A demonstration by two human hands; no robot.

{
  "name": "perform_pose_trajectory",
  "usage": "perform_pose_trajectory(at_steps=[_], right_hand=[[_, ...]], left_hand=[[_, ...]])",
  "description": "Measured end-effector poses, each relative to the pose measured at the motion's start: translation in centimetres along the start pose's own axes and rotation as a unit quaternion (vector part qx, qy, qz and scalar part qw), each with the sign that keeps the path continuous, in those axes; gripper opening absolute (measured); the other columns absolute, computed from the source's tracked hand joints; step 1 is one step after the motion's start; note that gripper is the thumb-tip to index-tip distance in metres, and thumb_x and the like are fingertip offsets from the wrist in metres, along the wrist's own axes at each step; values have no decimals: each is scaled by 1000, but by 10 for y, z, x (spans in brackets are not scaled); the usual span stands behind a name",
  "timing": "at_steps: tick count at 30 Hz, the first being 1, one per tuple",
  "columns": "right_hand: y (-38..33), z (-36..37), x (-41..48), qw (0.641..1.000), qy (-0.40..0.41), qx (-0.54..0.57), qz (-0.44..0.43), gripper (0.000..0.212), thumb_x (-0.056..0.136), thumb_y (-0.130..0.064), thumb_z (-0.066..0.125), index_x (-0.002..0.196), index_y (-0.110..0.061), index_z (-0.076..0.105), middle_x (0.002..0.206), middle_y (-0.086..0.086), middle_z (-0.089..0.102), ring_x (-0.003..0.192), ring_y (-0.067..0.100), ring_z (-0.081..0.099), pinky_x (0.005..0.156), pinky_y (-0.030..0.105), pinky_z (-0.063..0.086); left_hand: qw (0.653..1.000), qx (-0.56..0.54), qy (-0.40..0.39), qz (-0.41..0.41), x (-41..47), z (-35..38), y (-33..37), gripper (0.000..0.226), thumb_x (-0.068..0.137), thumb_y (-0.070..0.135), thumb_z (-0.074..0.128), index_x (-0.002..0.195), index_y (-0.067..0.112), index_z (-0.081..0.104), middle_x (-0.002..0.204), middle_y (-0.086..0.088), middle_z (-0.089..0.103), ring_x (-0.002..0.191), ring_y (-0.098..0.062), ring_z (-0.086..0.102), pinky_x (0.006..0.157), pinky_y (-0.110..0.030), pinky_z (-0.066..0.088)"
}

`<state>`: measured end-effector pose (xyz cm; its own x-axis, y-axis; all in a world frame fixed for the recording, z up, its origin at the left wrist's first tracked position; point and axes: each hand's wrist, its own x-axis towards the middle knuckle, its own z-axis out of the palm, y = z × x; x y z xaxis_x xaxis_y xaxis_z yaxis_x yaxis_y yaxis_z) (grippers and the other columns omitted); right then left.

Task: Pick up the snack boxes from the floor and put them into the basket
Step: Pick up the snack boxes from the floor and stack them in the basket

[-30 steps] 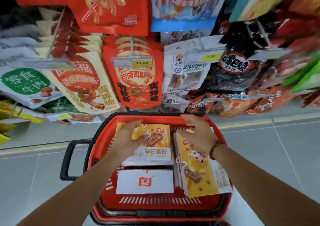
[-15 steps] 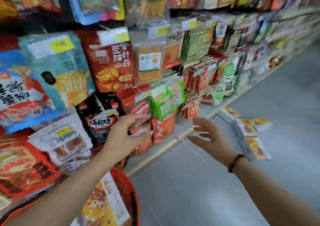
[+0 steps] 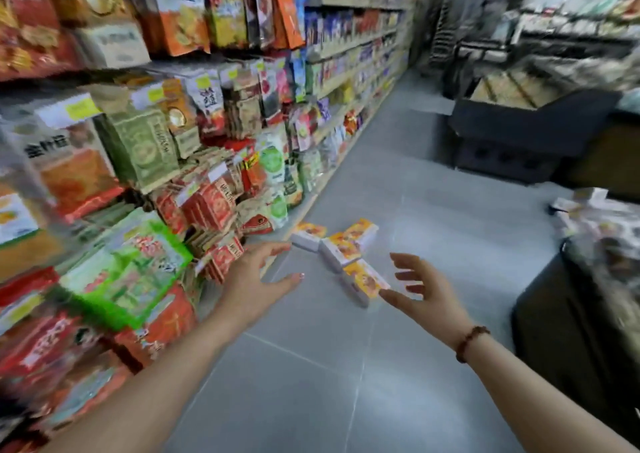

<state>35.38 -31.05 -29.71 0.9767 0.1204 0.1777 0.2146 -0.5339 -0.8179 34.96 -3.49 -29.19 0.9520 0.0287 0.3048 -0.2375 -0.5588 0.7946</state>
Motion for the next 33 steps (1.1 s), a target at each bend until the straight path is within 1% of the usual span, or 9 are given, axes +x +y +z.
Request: perform_pose_trajectory(at_steps=[3, 8, 11, 15, 17, 21, 24, 28, 33], right_hand=[[28, -3, 30, 1000, 17, 5, 21, 55, 73, -15, 79, 107, -43, 47, 109, -12, 54, 93, -2, 56, 71, 1, 42], [79, 10, 117, 998, 21, 7, 56, 55, 75, -18, 77, 115, -38, 45, 116, -6, 51, 96, -7, 53, 73, 1, 40], [104, 15, 179, 996, 26, 16, 87, 55, 75, -17, 77, 114, -38, 45, 115, -7, 50, 95, -6, 53, 74, 2, 41], [136, 12, 245, 991, 46, 37, 122, 55, 75, -16, 77, 115, -37, 46, 111, -21, 46, 96, 1, 53, 75, 2, 41], [157, 5, 280, 988, 49, 39, 141, 55, 76, -18, 77, 117, -37, 46, 113, -19, 46, 98, -1, 52, 75, 3, 42], [200, -15, 345, 984, 40, 32, 171, 55, 77, -22, 76, 119, -39, 44, 119, -12, 48, 100, -4, 51, 75, 5, 42], [242, -33, 397, 982, 28, 19, 184, 55, 77, -25, 76, 119, -40, 44, 119, -14, 47, 99, -5, 51, 75, 5, 41], [312, -64, 473, 981, -20, -14, 193, 57, 79, -29, 74, 128, -32, 45, 121, -12, 45, 101, 1, 51, 82, 11, 40], [412, -90, 549, 965, -37, -34, 257, 62, 78, -28, 75, 132, -23, 45, 126, -5, 45, 105, 9, 52, 89, 23, 43]], left_hand=[[1000, -10, -26, 7, 48, 33, -16, 59, 57, 57, 68, 107, 25, 65, 103, 20, 62, 99, 6, 55, 84, -10, 42], [997, -28, -67, 7, 150, 74, -54, 44, 72, 23, 80, 112, 25, 62, 108, 24, 59, 106, 13, 51, 88, -3, 38], [996, -23, -82, 3, 222, 99, -79, 45, 71, 22, 81, 112, 24, 62, 109, 18, 61, 105, 7, 55, 88, -6, 40], [993, -25, -119, 7, 303, 140, -92, 44, 67, 28, 81, 106, 31, 62, 106, 21, 60, 99, 15, 53, 83, -2, 39], [990, -30, -138, 6, 345, 166, -96, 44, 66, 31, 79, 105, 33, 60, 108, 24, 58, 98, 11, 54, 84, -4, 39], [985, -47, -165, -9, 417, 218, -106, 45, 65, 35, 72, 109, 30, 64, 110, 22, 61, 105, 2, 57, 92, -21, 45], [984, -37, -173, -17, 469, 261, -117, 47, 66, 37, 76, 111, 29, 64, 110, 19, 64, 107, 1, 57, 93, -24, 45], [988, -21, -147, -41, 539, 324, -136, 46, 70, 20, 81, 112, 24, 63, 110, 11, 66, 108, -5, 59, 94, -28, 45], [986, 4, -142, -91, 613, 406, -169, 46, 69, 16, 82, 111, 19, 64, 109, 5, 66, 105, -13, 61, 95, -36, 48]])
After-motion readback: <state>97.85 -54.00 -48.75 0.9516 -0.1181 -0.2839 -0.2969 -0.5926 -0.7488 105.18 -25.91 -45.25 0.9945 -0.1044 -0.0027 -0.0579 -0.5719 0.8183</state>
